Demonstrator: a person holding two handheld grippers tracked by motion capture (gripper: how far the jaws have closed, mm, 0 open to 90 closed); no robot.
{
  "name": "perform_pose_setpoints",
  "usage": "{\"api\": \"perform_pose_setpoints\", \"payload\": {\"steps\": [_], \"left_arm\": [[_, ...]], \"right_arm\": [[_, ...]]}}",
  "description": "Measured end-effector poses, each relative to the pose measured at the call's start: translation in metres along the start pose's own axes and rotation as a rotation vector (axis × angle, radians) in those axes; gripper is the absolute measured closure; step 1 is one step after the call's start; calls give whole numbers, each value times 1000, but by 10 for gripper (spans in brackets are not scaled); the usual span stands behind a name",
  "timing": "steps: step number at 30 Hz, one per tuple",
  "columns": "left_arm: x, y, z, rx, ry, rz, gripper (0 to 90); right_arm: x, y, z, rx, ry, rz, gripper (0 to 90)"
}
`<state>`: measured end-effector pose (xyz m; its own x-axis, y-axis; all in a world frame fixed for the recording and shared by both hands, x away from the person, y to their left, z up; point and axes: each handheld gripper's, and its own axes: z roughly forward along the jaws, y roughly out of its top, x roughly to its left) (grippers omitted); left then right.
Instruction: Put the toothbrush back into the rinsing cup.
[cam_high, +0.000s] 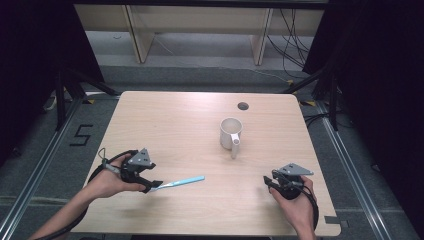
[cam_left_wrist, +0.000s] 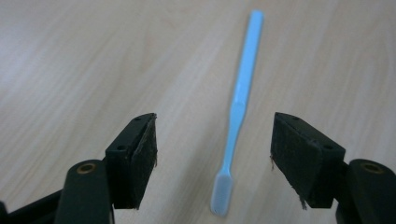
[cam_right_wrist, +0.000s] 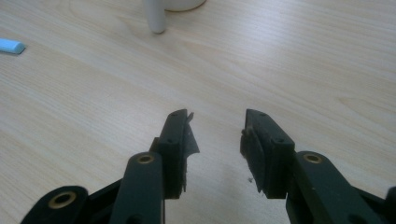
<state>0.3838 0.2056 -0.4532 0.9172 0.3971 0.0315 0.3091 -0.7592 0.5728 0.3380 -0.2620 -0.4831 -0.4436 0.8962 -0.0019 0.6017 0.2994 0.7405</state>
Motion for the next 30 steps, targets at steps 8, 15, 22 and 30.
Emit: {"api": "perform_pose_setpoints", "payload": {"steps": [8,15,22,30], "left_arm": [[3,17,14,99,-50,57,328],[2,36,27,203,-108,175,358],[7,45,33,252,-125,205,406],[-2,56,48,287,-149,244,482]], "right_arm": [[3,0,1,-5,25,-12,613],[6,0,2,-3,38,-3,609],[7,-1,1,-6,47,8,606],[9,0,2,9,57,13,605]]}}
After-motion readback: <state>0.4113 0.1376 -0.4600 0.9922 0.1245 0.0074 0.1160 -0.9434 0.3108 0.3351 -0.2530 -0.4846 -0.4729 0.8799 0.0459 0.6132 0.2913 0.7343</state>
